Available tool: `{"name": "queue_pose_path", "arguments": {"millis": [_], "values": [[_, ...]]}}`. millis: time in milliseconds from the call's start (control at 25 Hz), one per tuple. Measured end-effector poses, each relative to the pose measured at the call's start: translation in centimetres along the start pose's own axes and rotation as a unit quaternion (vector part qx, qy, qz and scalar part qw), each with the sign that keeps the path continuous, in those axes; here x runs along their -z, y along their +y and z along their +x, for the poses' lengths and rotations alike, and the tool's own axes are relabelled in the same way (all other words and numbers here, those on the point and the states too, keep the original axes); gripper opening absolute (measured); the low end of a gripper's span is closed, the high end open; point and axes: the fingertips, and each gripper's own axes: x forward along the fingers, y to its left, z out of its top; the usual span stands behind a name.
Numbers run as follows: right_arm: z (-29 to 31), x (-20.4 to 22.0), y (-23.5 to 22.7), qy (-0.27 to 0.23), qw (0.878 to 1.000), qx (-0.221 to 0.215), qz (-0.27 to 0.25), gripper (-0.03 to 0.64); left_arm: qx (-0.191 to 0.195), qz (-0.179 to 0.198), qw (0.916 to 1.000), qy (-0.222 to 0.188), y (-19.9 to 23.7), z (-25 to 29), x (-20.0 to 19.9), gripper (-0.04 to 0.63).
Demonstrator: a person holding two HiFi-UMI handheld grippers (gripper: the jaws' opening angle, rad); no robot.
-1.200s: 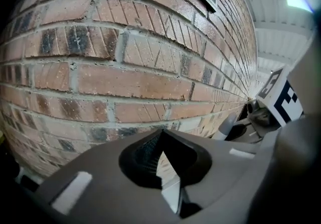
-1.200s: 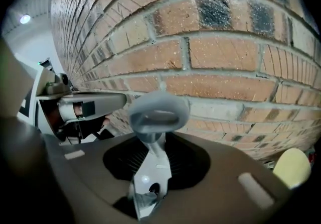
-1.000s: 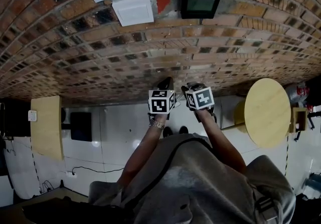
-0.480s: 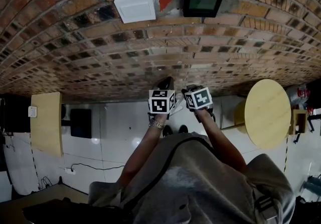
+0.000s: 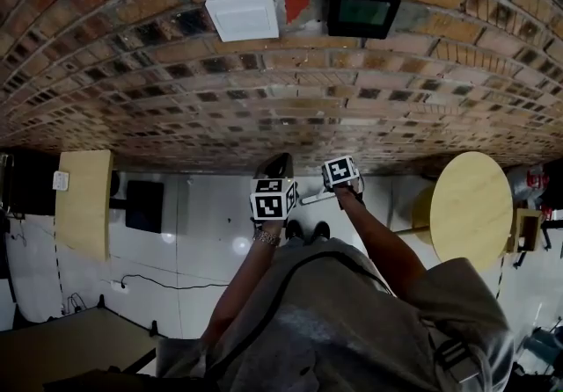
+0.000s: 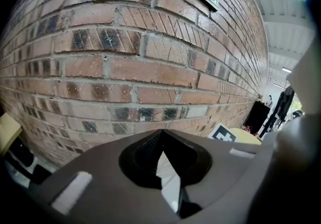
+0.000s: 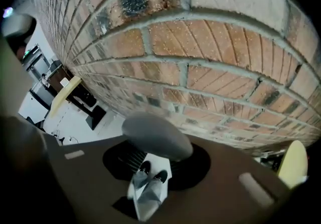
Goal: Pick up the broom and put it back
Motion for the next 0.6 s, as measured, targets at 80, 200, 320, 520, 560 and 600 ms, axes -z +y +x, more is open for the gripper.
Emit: {"name": "queue_pose_path", "arguments": {"millis": [80,200,320,520,560,600], "values": [[0.9,-1.2,-0.2,-0.002,1.0,-0.004,0.001,0.101,-0.008,-0.003,0.9999,0.007,0.1,-0.5,0.9,0.005],[1.7,-3.8,-1.4,-0.019,1.0,0.002,-0.001,0.101,-0.015,-0.011,0.9997,0.016,-0.2,-1.1,2.1,0.005],[2.0,-5.4,-2.5,-0.031,0.999,0.01,-0.015,0.101,-0.018,-0.021,0.9993,0.026,-1.0,-1.7,3.8,0.005],[1.8,-5.7,-3.0,-0.054,0.999,0.003,-0.009,0.201,-0.016,-0.021,0.9987,0.043,-2.0,-2.5,6.4,0.005],[1.7,-5.5,-2.9,-0.061,0.998,0.001,-0.003,0.202,-0.016,-0.02,0.9986,0.046,-2.1,-2.8,7.0,0.005],[1.5,-5.3,-2.8,-0.068,0.998,-0.002,0.002,0.209,-0.016,-0.018,0.9985,0.049,-2.1,-3.2,7.5,0.005]]}}
